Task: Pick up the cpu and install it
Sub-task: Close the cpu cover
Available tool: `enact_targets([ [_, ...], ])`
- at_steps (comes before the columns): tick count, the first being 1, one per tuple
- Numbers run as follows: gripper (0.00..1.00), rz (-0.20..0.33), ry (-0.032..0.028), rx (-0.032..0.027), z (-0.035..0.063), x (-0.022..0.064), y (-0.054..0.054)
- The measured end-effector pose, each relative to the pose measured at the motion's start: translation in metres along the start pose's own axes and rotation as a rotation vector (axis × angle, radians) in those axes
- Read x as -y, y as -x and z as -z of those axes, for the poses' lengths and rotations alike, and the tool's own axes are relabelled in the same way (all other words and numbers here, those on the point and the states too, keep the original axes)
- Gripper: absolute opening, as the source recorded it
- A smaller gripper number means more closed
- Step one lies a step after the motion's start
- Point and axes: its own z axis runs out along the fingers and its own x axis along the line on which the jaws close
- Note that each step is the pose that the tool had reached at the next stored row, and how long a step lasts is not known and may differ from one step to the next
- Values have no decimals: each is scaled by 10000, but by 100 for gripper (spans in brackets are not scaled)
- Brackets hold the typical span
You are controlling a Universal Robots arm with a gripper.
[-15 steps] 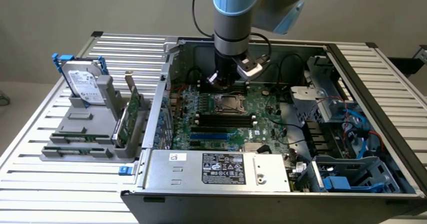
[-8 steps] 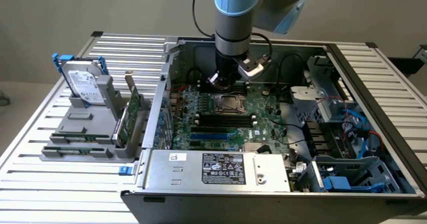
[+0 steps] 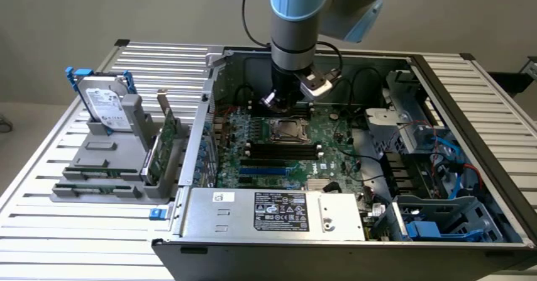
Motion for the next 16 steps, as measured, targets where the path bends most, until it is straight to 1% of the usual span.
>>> enact_targets([
  [16, 11, 233, -29, 44, -20, -21, -22],
])
